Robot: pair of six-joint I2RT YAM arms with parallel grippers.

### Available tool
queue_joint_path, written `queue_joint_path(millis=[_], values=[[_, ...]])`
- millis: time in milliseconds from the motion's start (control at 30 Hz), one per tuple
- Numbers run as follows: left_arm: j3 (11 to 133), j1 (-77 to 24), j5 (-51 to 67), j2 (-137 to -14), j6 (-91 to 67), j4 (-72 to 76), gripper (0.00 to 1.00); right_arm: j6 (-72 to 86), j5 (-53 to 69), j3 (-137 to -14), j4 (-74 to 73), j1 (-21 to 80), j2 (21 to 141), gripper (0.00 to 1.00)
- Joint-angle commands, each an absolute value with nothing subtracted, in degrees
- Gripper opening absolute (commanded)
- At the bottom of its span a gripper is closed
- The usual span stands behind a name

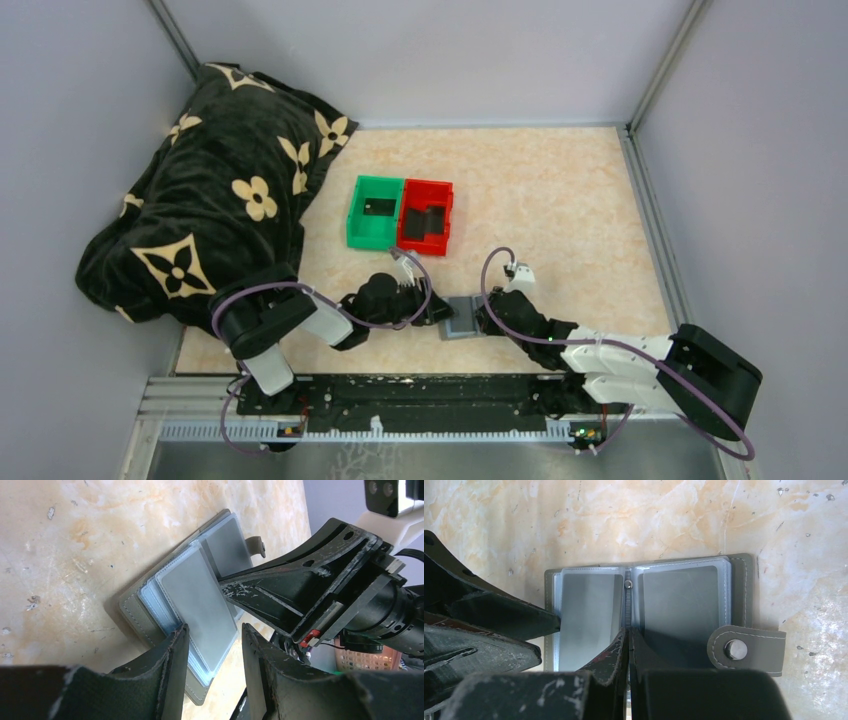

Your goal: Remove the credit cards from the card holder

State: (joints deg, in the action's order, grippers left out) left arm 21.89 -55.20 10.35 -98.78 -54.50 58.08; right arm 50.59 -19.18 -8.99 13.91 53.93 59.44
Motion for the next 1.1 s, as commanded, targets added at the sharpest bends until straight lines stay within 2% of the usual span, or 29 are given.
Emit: queue_joint_path(millis=[0,433,700,1067], values=[[24.3,-56.7,17.4,-95.8,-57.4,67.2,0.48,51.4,-15.3,-8.7,16.7,54.6,61.1,0.00],[26.2,-56.7,18.6,-96.8,-56.9,65.7,0.49,51.5,-15.3,-9.0,16.3,54.6,60.5,0.00],[26.4,-56.6,19.0,-99.9,-57.7,68.1,0.48,50.9,-16.5,-9.6,11.8,54.6,55.2,0.00],[19.3,-56.4,10.4,-91.1,-55.1,58.9,0.50,50.3,-16.3,-9.9,12.6,54.6,55.9,0.00]])
